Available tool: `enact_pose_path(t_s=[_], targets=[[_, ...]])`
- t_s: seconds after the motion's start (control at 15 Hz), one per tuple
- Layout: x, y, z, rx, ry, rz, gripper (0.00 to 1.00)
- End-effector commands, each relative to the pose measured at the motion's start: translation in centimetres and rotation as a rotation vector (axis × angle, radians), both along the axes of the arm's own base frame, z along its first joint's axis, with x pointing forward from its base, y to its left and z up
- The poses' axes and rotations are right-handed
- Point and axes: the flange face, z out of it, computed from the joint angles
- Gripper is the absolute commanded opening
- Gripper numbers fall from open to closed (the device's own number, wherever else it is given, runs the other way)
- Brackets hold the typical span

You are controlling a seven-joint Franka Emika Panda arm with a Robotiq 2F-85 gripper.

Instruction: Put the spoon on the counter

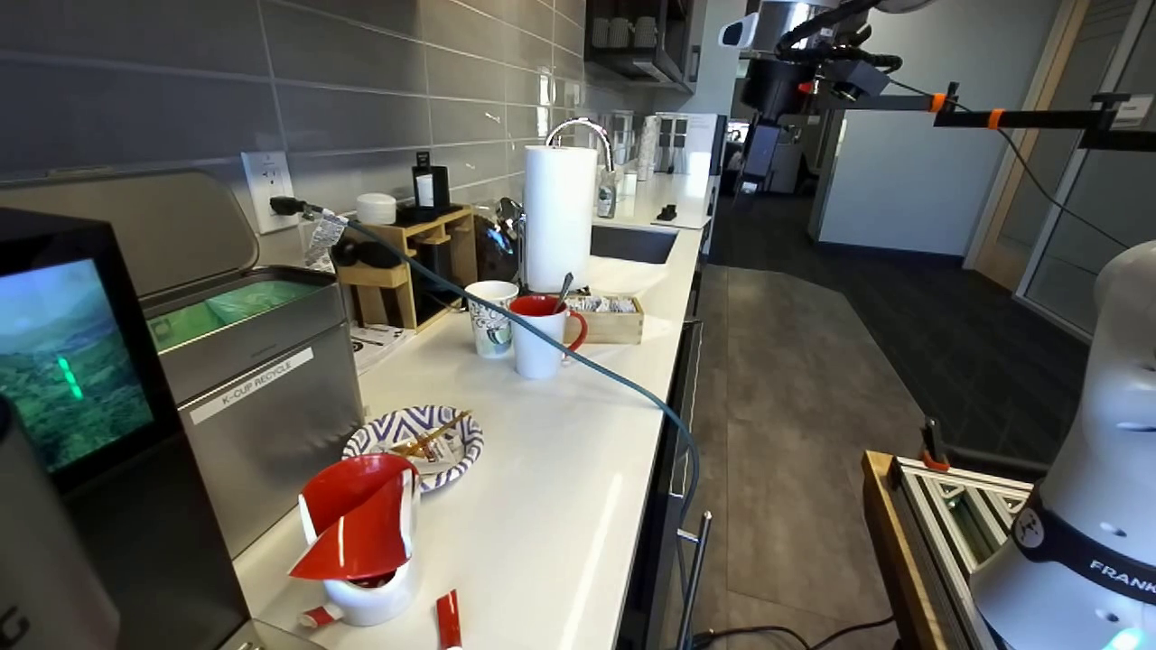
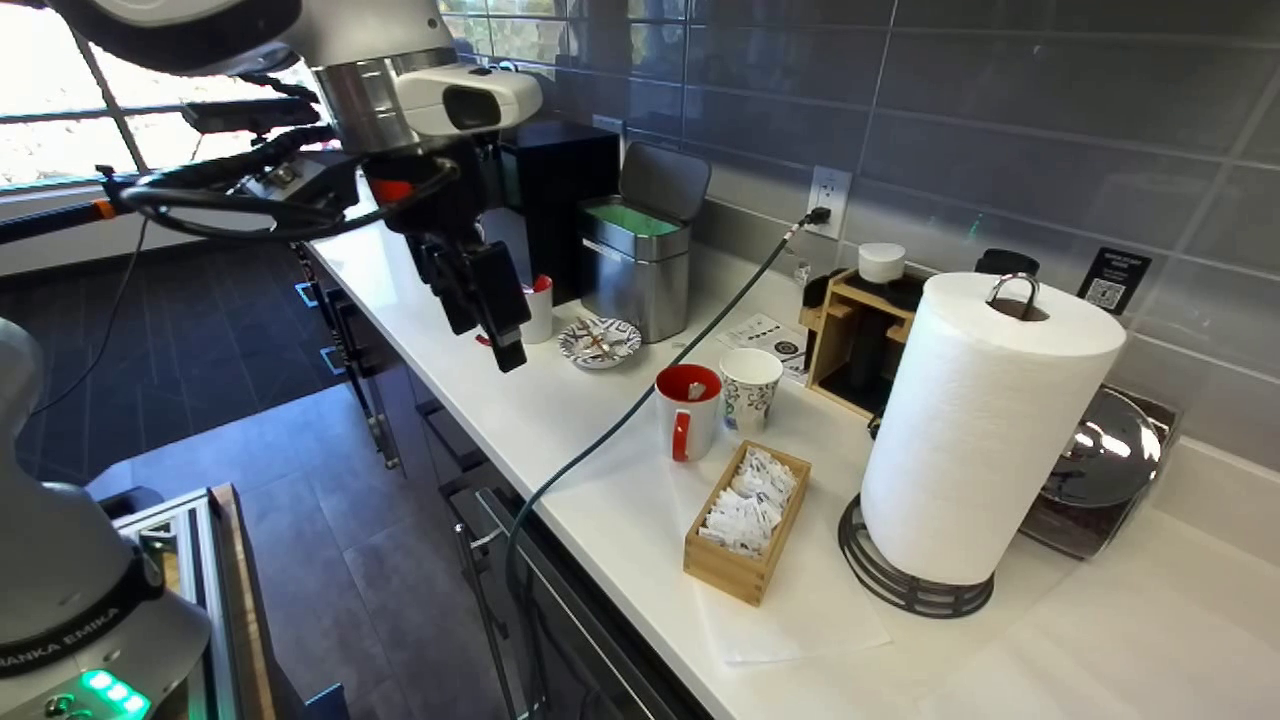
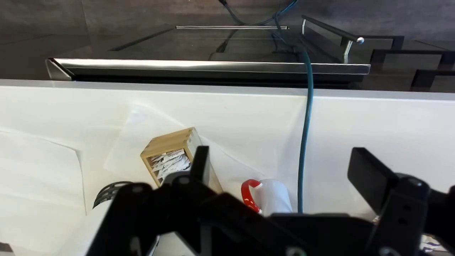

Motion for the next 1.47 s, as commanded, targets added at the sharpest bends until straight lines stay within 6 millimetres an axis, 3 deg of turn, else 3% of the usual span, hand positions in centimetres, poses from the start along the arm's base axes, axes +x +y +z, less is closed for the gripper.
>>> enact_pose_path(t_s=[0.0,0.13,0.4,0.67,0.8,1.0,1.4], targets=[[0.0,0.0,0.1,0.001,0.001,0.000,1.00],[0.0,0.0,0.1,0.001,0.001,0.000,1.00],[2.3,2.4,-3.0,0.042,0.012,-0.283,1.00],[6.3,6.3,-5.6,0.131,-0.010,-0.459,1.00],[9.0,6.9,-6.6,0.151,-0.054,-0.497,1.00],[12.4,5.8,-7.9,0.147,-0.096,-0.500,1.00],[18.3,1.0,-10.4,0.194,-0.067,-0.430,1.00]])
